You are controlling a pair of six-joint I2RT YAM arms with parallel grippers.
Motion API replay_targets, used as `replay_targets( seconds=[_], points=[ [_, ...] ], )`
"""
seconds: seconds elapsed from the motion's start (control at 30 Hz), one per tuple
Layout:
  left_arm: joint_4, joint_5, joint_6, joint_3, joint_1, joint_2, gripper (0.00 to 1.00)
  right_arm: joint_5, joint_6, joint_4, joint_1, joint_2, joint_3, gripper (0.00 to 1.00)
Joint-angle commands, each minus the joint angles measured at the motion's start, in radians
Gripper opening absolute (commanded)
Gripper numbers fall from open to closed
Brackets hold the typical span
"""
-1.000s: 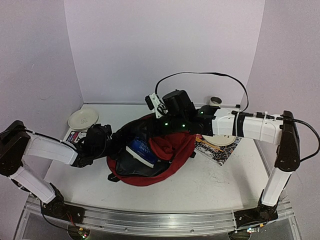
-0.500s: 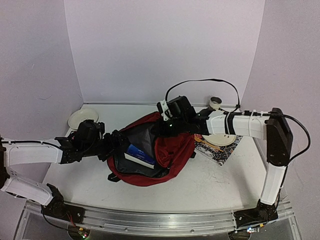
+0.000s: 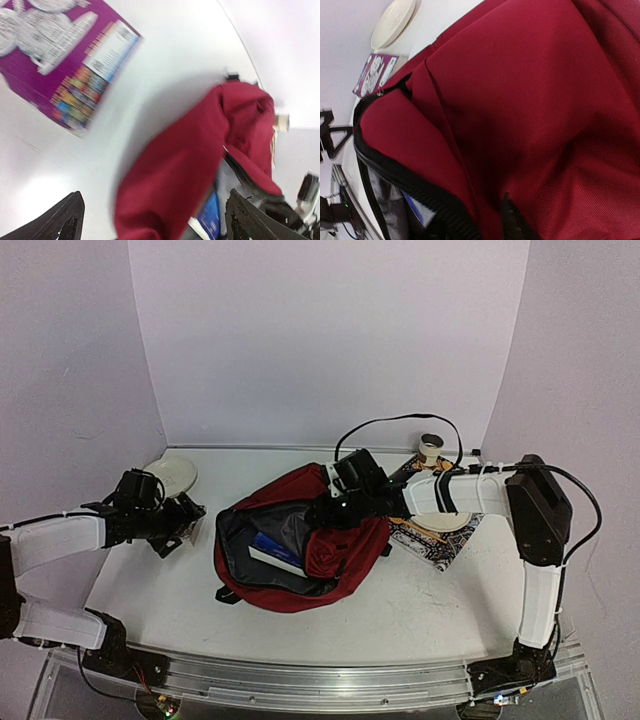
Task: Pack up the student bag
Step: Place the largest pocket of the student bag.
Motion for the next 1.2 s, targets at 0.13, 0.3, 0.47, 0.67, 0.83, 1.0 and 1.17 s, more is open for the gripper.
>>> replay_targets(
  seconds=[0.13, 0.3, 0.47, 0.67, 0.83, 1.0, 1.17],
  points=[
    [-0.180, 0.026, 0.217, 0.224, 0.159, 0.191, 0.98, -0.072, -0.056, -0.009, 0.000, -0.095, -0.021, 0.53],
    [-0.268, -0.054, 0.311, 0.386, 0.175, 0.347, 0.97, -0.061, -0.066, -0.011, 0.000, -0.146, -0.050, 0.63],
    [-0.340, -0.109, 0.386, 0.537, 0.177, 0.520, 0.95, -0.022, -0.079, -0.028, -0.002, -0.163, -0.070, 0.68],
    [-0.422, -0.186, 0.462, 0.717, 0.176, 0.727, 0.90, -0.016, -0.091, -0.044, -0.004, -0.157, -0.072, 0.72],
    [-0.490, -0.252, 0.495, 0.822, 0.176, 0.829, 0.87, -0.029, -0.114, -0.049, -0.005, -0.159, -0.063, 0.78],
    [-0.505, -0.229, 0.495, 0.775, 0.172, 0.857, 0.81, -0.055, -0.129, -0.051, -0.005, -0.167, -0.051, 0.83],
    [-0.504, -0.174, 0.482, 0.647, 0.127, 0.850, 0.70, -0.089, -0.148, -0.049, -0.006, -0.168, -0.029, 0.89]
  ],
)
